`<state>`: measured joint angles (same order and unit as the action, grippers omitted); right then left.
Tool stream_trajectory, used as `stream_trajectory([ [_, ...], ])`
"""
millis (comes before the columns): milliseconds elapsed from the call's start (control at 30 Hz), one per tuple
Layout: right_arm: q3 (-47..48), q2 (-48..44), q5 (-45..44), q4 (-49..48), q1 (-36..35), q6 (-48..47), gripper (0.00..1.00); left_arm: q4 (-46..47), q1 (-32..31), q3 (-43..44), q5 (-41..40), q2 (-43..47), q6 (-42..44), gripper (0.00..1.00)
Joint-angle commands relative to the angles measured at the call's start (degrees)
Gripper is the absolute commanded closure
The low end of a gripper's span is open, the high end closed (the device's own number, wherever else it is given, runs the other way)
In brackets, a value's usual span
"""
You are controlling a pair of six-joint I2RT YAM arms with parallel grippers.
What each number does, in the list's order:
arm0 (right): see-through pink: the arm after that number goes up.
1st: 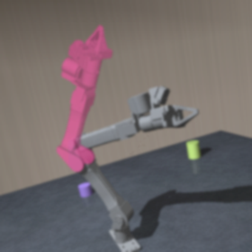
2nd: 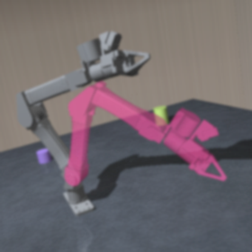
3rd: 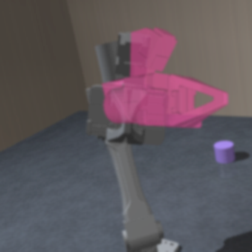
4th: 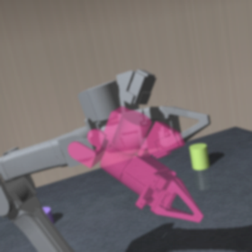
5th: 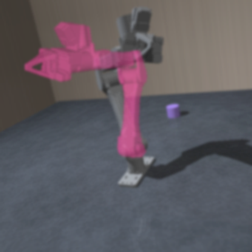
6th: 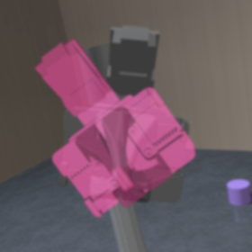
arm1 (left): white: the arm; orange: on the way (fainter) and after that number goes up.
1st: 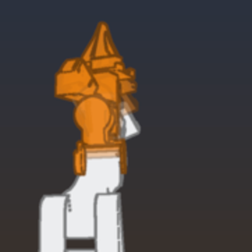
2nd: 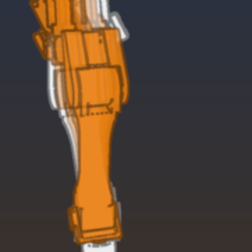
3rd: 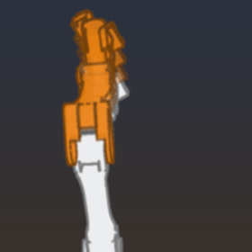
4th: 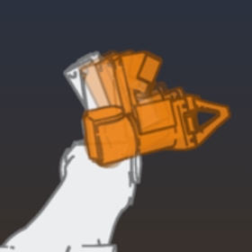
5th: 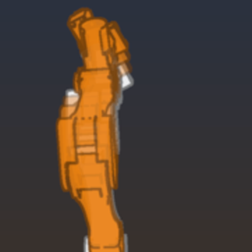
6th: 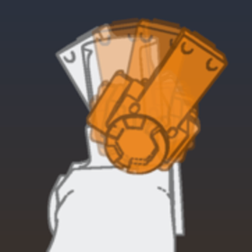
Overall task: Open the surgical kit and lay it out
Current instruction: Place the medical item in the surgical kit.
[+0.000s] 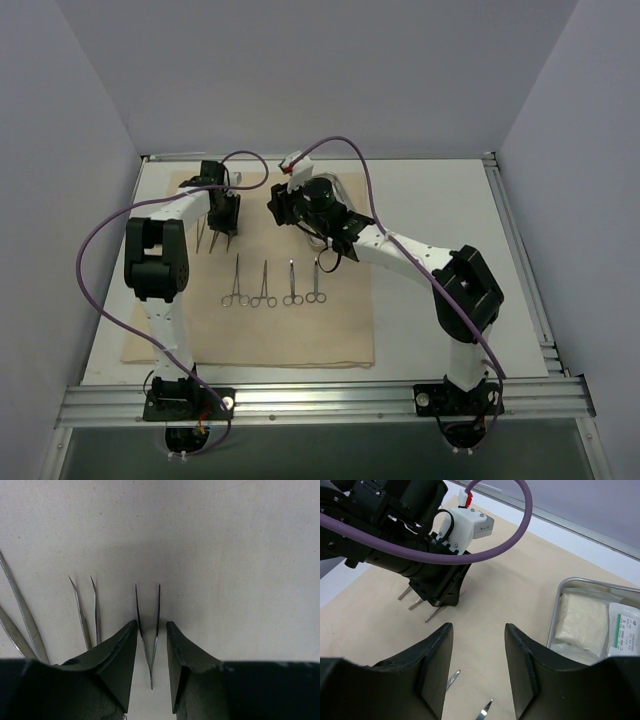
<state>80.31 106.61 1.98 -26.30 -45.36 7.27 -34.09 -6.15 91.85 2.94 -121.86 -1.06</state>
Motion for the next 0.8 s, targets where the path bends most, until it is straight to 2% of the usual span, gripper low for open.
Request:
stream_trajectory([
  [0,1.42,-2.98,-0.92,0.37,1.15,0.20,0.59,-0.98,0.53,2.98,1.89,2.24,-0.52,0.61],
  [133,5.36,-0.80,-3.83,7.22,6.75,2.92,0.59,-2.03,0.70,4.12,3.65,5.40,-1.22,0.61],
  [367,16.96,10.70,4.78,24.00,14.86,4.16,0.62,-5.11,2.11,7.29,8.40,10.15,0.53,0.61],
  [600,26.37,20.73,10.14,31.75,16.62,-0.15,0.59,-10.55,3.43,11.32,9.27,11.12,5.89,0.60],
  [767,27.53,24.43,11.29,35.00,16.36,-1.29,0.57,-12.85,5.62,12.74,10.59,10.24,6.07,0.60],
])
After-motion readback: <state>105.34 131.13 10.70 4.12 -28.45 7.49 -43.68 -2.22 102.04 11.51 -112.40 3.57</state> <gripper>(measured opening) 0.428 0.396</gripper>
